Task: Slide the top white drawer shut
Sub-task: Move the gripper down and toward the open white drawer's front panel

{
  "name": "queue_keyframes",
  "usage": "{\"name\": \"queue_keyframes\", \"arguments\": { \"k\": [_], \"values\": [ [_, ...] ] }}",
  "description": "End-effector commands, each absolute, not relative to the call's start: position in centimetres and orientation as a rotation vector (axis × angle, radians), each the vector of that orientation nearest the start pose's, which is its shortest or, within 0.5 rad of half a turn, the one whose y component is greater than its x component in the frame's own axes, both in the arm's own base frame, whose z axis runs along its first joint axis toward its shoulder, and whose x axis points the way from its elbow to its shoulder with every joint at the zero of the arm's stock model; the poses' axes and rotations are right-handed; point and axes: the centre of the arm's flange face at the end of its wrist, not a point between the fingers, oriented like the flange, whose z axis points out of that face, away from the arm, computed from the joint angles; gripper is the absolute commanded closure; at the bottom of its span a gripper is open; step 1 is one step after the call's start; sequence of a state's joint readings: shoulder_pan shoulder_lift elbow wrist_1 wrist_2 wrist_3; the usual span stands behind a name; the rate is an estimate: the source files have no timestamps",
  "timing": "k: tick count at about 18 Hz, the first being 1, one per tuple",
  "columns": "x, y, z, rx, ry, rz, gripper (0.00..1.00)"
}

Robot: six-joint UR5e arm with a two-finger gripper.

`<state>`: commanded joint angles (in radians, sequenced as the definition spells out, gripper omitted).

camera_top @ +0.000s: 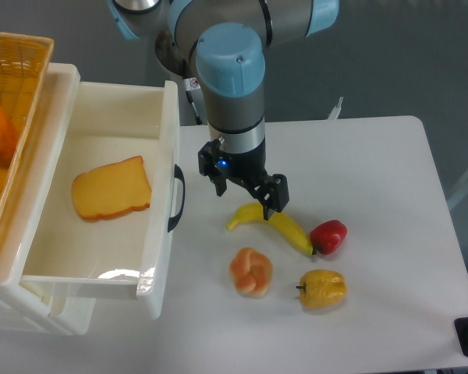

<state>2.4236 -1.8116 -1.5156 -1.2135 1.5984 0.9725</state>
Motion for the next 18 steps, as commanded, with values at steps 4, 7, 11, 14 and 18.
{"name": "queue_keyframes", "arguments": {
  "k": [4,7,11,14,18],
  "values": [
    [-38.2,48.7,41.9,-3.052,0.129,0.241,0.0],
    [-38.6,47.7,40.7,-3.129,0.087,0.296,0.0],
    [-39.7,46.6,40.2,-3.146,-0.044,0.311,0.0],
    [-39.8,46.5,39.6,-3.156,-0.048,0.299,0.0],
    [-39.6,46.2,38.0,-3.179,-0.077,0.266,0.0]
  ]
}}
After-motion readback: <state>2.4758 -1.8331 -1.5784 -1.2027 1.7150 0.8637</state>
